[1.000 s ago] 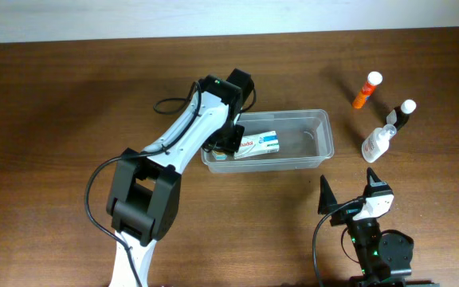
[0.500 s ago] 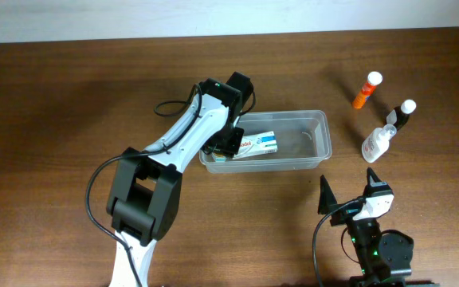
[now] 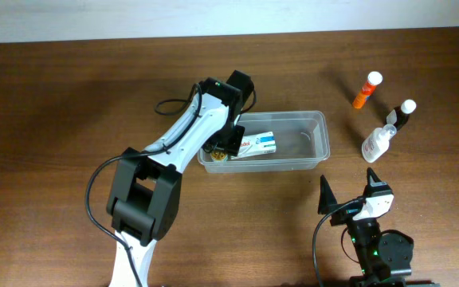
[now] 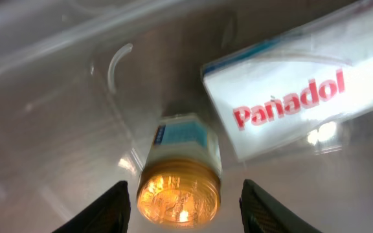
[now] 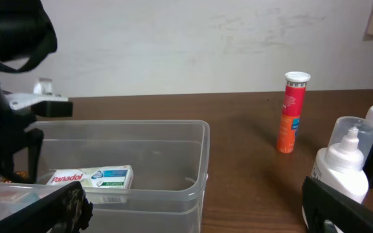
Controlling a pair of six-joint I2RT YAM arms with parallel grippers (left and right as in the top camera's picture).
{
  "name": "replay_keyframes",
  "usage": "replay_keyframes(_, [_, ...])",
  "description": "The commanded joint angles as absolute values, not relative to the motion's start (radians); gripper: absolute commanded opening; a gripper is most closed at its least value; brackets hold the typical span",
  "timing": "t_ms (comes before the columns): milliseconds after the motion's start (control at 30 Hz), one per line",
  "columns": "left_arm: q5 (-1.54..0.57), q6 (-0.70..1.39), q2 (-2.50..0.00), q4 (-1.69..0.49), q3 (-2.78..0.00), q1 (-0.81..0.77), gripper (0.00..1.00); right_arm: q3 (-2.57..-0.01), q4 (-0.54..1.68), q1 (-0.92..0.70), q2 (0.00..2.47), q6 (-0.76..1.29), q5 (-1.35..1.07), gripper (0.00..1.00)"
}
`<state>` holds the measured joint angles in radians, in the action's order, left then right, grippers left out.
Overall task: Pack container
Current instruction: 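Raise the left gripper and withdraw it to the left side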
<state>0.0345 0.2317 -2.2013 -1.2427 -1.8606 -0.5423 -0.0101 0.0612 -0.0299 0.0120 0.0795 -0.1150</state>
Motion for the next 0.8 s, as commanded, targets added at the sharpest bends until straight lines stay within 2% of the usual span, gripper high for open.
replay_keyframes(0, [0.042, 0.222, -2.21, -1.301, -1.991, -0.541, 0.55, -0.006, 0.067, -0.039, 0.006, 0.085, -0.124, 0.98])
replay_keyframes(167, [0.042, 0.215, -2.21, -1.46, -2.226, -0.54, 0.56, -0.006, 0.067, -0.039, 0.006, 0.085, -0.124, 0.98])
replay_keyframes(400, [0.085, 0.202, -2.21, -1.688, -2.594, -0.524, 0.71, -0.006, 0.067, -0.039, 0.006, 0.085, -0.124, 0.98])
replay_keyframes(433, [0.065, 0.176, -2.197, -1.688, -2.611, -0.52, 0.8, -0.006, 0.067, -0.039, 0.006, 0.086, -0.124, 0.98])
replay_keyframes(500, [0.067, 0.174, -2.164, -1.688, -2.623, -0.511, 0.83, -0.006, 0.067, -0.039, 0.006, 0.086, -0.124, 0.98])
replay_keyframes(567, [0.068, 0.162, -2.12, -1.688, -2.622, -0.492, 0.99, -0.006, 0.067, -0.039, 0.006, 0.085, -0.124, 0.98])
replay_keyframes(767, [0.069, 0.13, -1.954, -1.688, -2.508, -0.45, 0.99, -0.006, 0.067, -0.039, 0.006, 0.086, -0.124, 0.98])
